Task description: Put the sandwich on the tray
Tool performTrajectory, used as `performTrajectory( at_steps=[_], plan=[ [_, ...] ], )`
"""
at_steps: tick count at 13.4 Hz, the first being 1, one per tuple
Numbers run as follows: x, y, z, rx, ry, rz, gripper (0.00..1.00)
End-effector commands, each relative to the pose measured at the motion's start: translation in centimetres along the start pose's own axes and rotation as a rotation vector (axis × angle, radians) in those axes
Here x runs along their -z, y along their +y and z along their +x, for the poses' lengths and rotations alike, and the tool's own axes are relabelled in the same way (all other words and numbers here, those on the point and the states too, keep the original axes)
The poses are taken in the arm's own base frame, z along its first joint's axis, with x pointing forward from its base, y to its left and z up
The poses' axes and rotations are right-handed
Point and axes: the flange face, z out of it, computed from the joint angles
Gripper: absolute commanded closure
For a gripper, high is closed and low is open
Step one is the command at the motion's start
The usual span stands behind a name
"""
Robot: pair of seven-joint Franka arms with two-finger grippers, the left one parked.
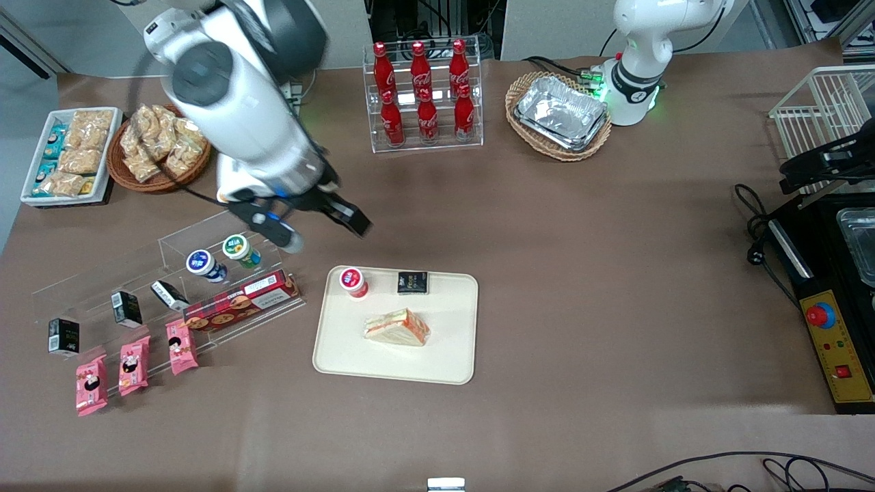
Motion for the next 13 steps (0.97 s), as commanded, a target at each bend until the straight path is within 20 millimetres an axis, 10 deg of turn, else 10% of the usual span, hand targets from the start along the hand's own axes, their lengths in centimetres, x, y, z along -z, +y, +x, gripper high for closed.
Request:
performTrajectory(
  at_steps=[1,13],
  plan=[
    [4.2,4.9,3.0,0.272,0.045,-0.034,0.00],
    [8.6,19.4,18.8,0.612,0.155,-0.169,0.00]
  ],
)
